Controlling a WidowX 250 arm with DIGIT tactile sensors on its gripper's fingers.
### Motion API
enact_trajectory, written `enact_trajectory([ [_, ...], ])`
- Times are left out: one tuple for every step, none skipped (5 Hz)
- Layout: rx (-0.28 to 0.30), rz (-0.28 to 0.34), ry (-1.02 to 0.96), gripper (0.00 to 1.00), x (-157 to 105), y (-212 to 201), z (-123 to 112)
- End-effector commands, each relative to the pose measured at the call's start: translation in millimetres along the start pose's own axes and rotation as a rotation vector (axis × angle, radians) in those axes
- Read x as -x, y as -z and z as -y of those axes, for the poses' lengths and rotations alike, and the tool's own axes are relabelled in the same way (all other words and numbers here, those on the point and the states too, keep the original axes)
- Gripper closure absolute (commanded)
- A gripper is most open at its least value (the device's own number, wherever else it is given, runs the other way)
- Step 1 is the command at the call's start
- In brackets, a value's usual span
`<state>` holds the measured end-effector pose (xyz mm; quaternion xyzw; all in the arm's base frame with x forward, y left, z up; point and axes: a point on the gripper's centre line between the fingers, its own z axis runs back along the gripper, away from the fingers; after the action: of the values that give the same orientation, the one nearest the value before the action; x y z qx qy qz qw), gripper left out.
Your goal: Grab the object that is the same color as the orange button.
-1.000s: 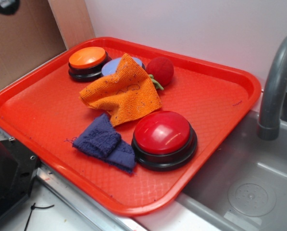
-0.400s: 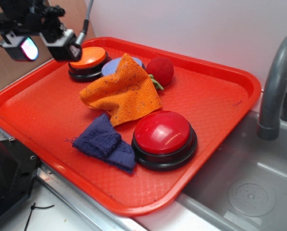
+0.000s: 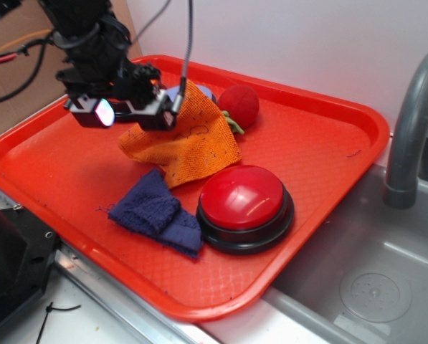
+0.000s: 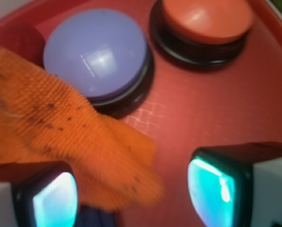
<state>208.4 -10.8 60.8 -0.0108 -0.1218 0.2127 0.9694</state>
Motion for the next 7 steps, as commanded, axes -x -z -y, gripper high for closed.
enact_trajectory([
  [0.009, -0.043, -0.002, 1.00, -11.7, 36.2, 13.7],
  [0.001, -0.035, -0.033, 1.00, -10.3, 30.5, 12.4],
  [0.004, -0.039, -0.054, 1.00, -11.7, 15.6, 6.4],
  [0.000, -0.052, -0.013, 1.00, -18.3, -11.4, -3.0],
  [0.012, -0.091, 0.123, 1.00, -22.2, -49.3, -12.0],
  [-0.004, -0.120, 0.223, 1.00, -20.5, -83.3, -25.2],
  [-0.001, -0.104, 0.230, 1.00, -14.5, -108.2, -44.4],
])
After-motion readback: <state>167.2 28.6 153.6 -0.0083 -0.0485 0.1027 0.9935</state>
